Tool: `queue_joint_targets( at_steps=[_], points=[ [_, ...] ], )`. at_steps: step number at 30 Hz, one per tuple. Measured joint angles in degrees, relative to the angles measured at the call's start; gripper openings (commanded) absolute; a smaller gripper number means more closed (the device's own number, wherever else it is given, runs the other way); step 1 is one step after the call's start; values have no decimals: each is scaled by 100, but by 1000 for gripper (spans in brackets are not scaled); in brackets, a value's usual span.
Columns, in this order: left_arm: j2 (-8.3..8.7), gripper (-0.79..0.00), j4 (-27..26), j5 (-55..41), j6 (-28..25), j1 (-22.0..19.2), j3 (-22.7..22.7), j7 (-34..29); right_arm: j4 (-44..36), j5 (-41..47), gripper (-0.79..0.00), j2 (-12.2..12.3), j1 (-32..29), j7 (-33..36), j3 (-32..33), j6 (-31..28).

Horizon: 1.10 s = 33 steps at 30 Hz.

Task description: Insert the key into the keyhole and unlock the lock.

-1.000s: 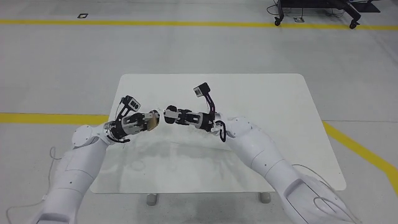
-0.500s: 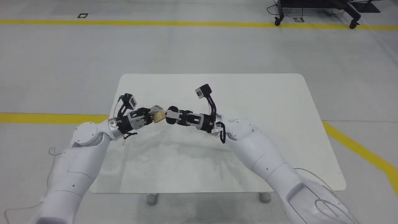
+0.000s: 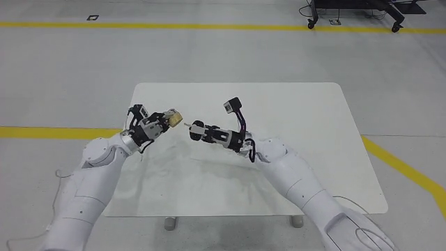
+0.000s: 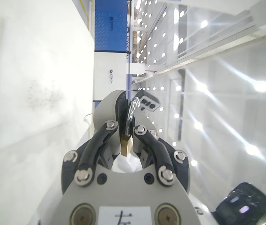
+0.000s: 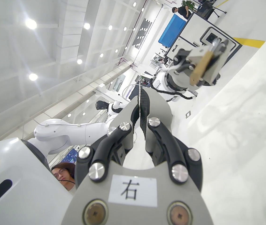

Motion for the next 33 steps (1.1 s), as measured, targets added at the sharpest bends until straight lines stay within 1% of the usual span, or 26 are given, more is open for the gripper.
queue_joint_targets(
  at_steps=[2,4,5,7,8,10,13,19,21,23,25,27,28,32,33],
  points=[
    [-34,-785,38,-48,499,-164,119,200,-120,-399,-785,57,-124,-287,53,413],
    [-58,-785,96,141,898,-336,268,333,-332,-648,-785,117,-307,-483,122,836],
    [-74,-785,123,273,1194,-467,363,396,-543,-759,-785,169,-456,-601,214,1116],
    [-91,-785,153,409,1394,-612,453,412,-985,-869,-785,269,-746,-758,430,1441],
    [-98,-785,176,422,1363,-653,468,404,-1314,-918,-785,327,-952,-799,575,1614],
    [-100,-785,187,412,1322,-659,466,397,-1565,-929,-785,347,-1046,-802,628,1679],
    [-99,-785,185,407,1318,-653,463,397,-1391,-924,-785,343,-992,-795,610,1647],
    [-99,-785,183,406,1321,-651,462,400,-1385,-923,-785,342,-993,-795,610,1647],
    [-115,-785,103,332,1314,-638,474,565,-1426,-903,-785,338,-1006,-859,627,1657],
    [-126,-785,8,516,1260,-653,539,810,-1593,-921,-785,316,-1042,-1217,633,1649],
    [-136,-785,-2,651,1258,-632,562,882,-1744,-1010,-785,293,-1095,-1572,595,1631],
    [-137,-785,-39,749,1173,-595,571,982,-1876,-1212,-785,267,-1172,-1942,501,1764],
    [-137,-785,-70,797,1126,-575,571,1027,-1929,-1292,-785,252,-1212,-2091,444,1883],
    [-130,-785,-224,962,978,-480,534,1209,-2141,-1361,-785,173,-1324,-2695,212,2769],
    [-127,-785,-249,970,976,-458,517,1230,-2182,-1355,-785,160,-1336,-2792,187,2916]
  ],
)
